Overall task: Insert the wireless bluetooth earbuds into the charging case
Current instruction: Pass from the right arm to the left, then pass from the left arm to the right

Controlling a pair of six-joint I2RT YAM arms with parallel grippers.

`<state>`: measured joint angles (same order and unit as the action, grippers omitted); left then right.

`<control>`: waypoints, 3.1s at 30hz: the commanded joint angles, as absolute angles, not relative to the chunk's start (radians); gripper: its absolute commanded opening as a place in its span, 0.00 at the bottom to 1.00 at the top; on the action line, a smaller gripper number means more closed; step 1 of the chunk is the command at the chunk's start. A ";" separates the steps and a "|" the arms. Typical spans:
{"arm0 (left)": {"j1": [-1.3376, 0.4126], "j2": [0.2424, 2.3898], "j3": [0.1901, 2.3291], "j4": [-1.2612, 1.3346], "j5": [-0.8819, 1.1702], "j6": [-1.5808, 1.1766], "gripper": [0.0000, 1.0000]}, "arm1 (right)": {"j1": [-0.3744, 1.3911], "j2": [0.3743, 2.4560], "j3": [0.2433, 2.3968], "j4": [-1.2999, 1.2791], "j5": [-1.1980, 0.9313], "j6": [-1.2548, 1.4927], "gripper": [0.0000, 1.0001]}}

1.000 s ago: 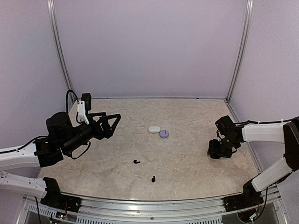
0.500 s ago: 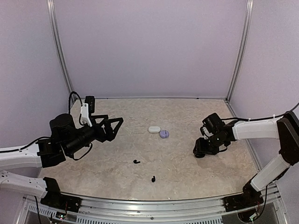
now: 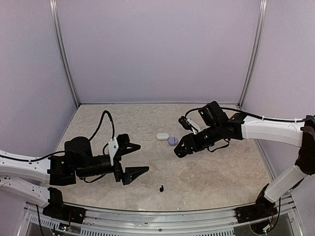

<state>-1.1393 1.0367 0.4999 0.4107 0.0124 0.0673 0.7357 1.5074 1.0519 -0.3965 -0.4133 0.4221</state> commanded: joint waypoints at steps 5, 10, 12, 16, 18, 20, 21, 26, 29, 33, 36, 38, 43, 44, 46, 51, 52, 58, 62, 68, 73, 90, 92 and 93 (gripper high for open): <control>-1.227 1.070 0.542 0.360 0.039 0.406 0.80 | 0.861 1.451 1.140 -0.478 -0.710 0.213 0.42; -1.288 1.092 0.607 0.286 0.014 0.535 0.76 | 0.934 1.471 1.180 -0.513 -0.766 0.175 0.42; -1.308 1.100 0.630 0.260 -0.018 0.583 0.75 | 0.949 1.480 1.193 -0.518 -0.784 0.173 0.42; -1.317 1.122 0.674 0.200 -0.012 0.640 0.72 | 0.966 1.495 1.216 -0.521 -0.814 0.188 0.42; -1.320 1.141 0.695 0.175 -0.006 0.661 0.71 | 0.972 1.503 1.223 -0.524 -0.830 0.191 0.42; -1.330 1.157 0.712 0.163 -0.006 0.687 0.70 | 0.976 1.515 1.235 -0.536 -0.841 0.191 0.42; -1.335 1.168 0.719 0.158 -0.006 0.700 0.70 | 0.980 1.526 1.242 -0.544 -0.845 0.190 0.42; -1.352 1.205 0.739 0.130 -0.006 0.767 0.66 | 0.999 1.545 1.250 -0.555 -0.864 0.187 0.43; -1.360 1.218 0.747 0.122 -0.006 0.796 0.65 | 1.008 1.560 1.255 -0.561 -0.873 0.189 0.43; -1.365 1.224 0.758 0.113 -0.006 0.820 0.61 | 1.017 1.580 1.262 -0.565 -0.893 0.188 0.43; -1.373 1.231 0.766 0.107 -0.006 0.844 0.55 | 1.020 1.594 1.269 -0.566 -0.909 0.190 0.43; -1.380 1.239 0.771 0.110 -0.006 0.853 0.54 | 1.021 1.604 1.271 -0.567 -0.920 0.192 0.43; -1.384 1.257 0.782 0.106 -0.006 0.862 0.43 | 1.026 1.618 1.282 -0.570 -0.943 0.181 0.43; -1.385 1.258 0.783 0.104 -0.006 0.864 0.40 | 1.027 1.618 1.286 -0.573 -0.945 0.177 0.43; -1.386 1.262 0.787 0.099 -0.006 0.868 0.36 | 1.028 1.621 1.290 -0.580 -0.951 0.170 0.43; -1.385 1.265 0.793 0.093 -0.006 0.872 0.30 | 1.027 1.622 1.296 -0.588 -0.961 0.156 0.44; -1.385 1.268 0.796 0.089 -0.006 0.873 0.28 | 1.028 1.622 1.297 -0.590 -0.963 0.153 0.44; -1.388 1.275 0.807 0.072 0.018 0.871 0.16 | 1.028 1.622 1.307 -0.600 -0.977 0.137 0.50; -1.388 1.268 0.804 0.077 0.017 0.858 0.10 | 1.027 1.625 1.324 -0.616 -0.981 0.120 0.64; -1.388 1.253 0.782 0.102 0.011 0.808 0.05 | 0.981 1.592 1.344 -0.603 -0.977 0.085 0.86; -1.366 1.225 0.748 0.184 0.005 0.706 0.02 | 0.894 1.538 1.346 -0.536 -0.922 0.099 0.91; -1.054 1.011 0.639 0.732 0.211 0.036 0.00 | 0.778 1.217 1.113 0.053 -0.669 0.130 0.92; -1.054 1.016 0.641 0.784 0.205 -0.007 0.00 | 0.794 1.230 1.095 0.123 -0.693 0.142 0.85; -1.054 1.020 0.639 0.815 0.200 -0.037 0.00 | 0.815 1.236 1.083 0.163 -0.694 0.149 0.83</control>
<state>-1.0607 1.0153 0.6479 0.6495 0.1810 0.1120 0.7742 1.2087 1.1213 -0.0090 -0.6666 0.1230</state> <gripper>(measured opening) 0.239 0.865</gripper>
